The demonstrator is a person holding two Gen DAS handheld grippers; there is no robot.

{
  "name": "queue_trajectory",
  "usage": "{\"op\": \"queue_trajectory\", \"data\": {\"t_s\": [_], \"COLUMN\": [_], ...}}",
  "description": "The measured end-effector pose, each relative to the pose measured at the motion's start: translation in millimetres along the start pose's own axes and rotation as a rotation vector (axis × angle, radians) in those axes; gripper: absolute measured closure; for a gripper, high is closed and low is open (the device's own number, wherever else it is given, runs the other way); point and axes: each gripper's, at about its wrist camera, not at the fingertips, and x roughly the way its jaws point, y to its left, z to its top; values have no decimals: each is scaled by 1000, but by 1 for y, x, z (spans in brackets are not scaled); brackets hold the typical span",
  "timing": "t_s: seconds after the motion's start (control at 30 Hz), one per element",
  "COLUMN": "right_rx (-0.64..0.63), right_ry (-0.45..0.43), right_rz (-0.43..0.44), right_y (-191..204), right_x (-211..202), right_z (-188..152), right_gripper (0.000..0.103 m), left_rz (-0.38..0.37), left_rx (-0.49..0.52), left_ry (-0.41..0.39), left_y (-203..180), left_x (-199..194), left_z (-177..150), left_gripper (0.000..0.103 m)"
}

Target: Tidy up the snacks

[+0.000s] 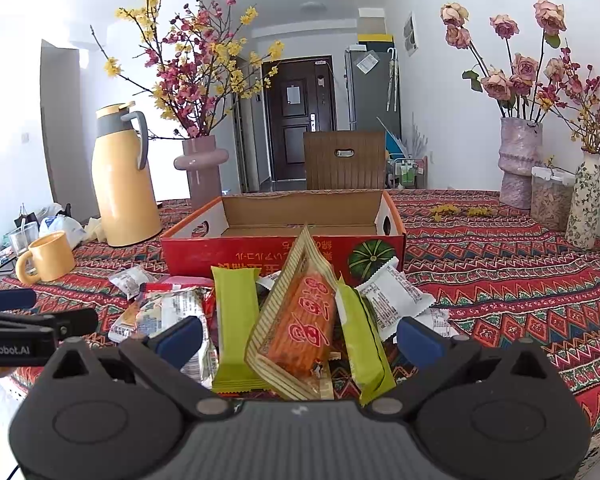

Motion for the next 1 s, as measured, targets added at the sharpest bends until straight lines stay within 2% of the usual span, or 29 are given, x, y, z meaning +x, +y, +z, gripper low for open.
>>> {"op": "queue_trajectory", "data": {"t_s": [1.0], "right_rx": [-3], "right_ry": [2], "right_rz": [4], "right_y": [2], "right_x": [0], "right_z": [0], "right_gripper": [0], "left_rz": [-5], "left_rx": [-6], "left_ry": [0], "left_y": [0], "left_x": [-2], "left_z": [-2], "left_gripper": [0]}}
